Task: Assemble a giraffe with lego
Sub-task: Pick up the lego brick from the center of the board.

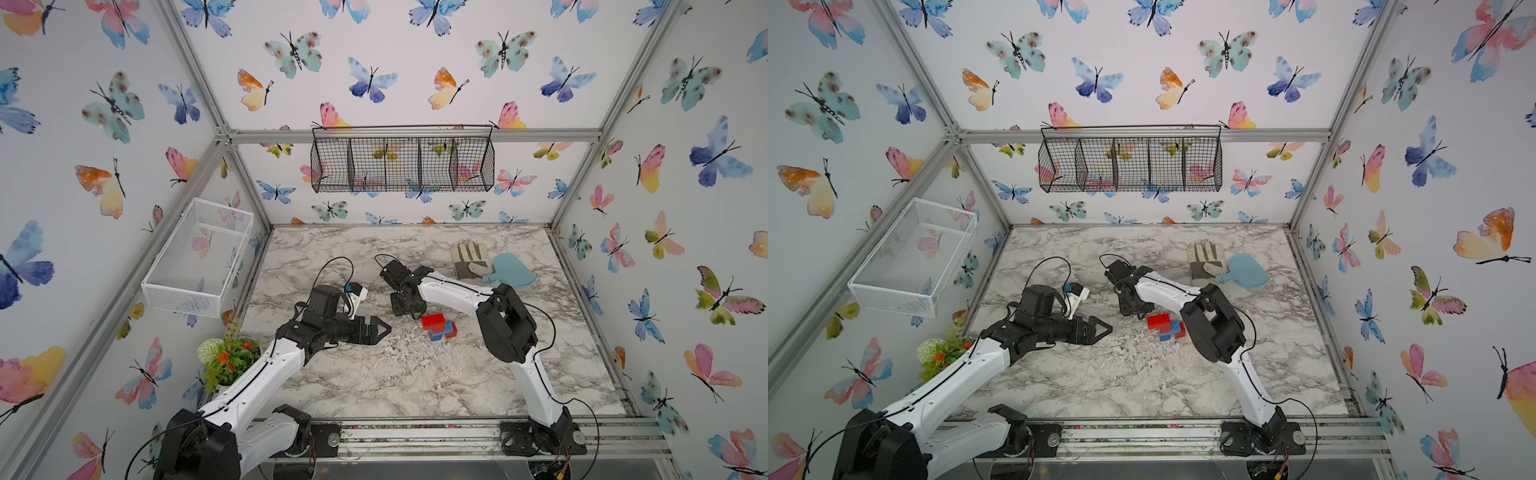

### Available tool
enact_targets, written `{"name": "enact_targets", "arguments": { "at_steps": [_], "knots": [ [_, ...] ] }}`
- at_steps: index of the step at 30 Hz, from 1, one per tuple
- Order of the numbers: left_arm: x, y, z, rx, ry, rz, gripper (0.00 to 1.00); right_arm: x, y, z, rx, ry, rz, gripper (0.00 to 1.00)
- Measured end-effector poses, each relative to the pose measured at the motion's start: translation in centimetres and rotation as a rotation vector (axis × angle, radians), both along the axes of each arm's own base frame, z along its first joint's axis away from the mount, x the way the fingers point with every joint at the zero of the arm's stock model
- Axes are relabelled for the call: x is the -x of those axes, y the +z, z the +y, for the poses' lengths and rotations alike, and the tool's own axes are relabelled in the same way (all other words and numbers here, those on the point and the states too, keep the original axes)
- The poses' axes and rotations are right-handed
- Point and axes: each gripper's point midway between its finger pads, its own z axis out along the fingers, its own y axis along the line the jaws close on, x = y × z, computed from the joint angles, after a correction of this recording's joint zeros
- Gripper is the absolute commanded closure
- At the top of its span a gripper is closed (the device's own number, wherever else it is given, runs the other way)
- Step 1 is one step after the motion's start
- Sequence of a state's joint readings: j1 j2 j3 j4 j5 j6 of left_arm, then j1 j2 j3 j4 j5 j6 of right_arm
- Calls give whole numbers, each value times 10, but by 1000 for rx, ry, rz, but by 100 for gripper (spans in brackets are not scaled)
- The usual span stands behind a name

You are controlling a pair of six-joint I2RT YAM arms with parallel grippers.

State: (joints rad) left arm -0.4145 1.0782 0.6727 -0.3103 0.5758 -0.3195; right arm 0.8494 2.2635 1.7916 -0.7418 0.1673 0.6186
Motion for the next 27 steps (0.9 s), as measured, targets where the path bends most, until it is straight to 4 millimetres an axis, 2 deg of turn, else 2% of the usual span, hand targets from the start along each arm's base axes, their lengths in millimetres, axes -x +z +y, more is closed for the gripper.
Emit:
{"name": "enact_targets", "arguments": {
  "at_steps": [18, 27],
  "knots": [
    [0, 0, 0, 0, 0, 0, 2, -4, 5, 2, -9, 6, -12, 55],
    [0, 0, 0, -1, 1, 0, 2, -7, 6, 2, -9, 3, -18, 60]
  ]
}}
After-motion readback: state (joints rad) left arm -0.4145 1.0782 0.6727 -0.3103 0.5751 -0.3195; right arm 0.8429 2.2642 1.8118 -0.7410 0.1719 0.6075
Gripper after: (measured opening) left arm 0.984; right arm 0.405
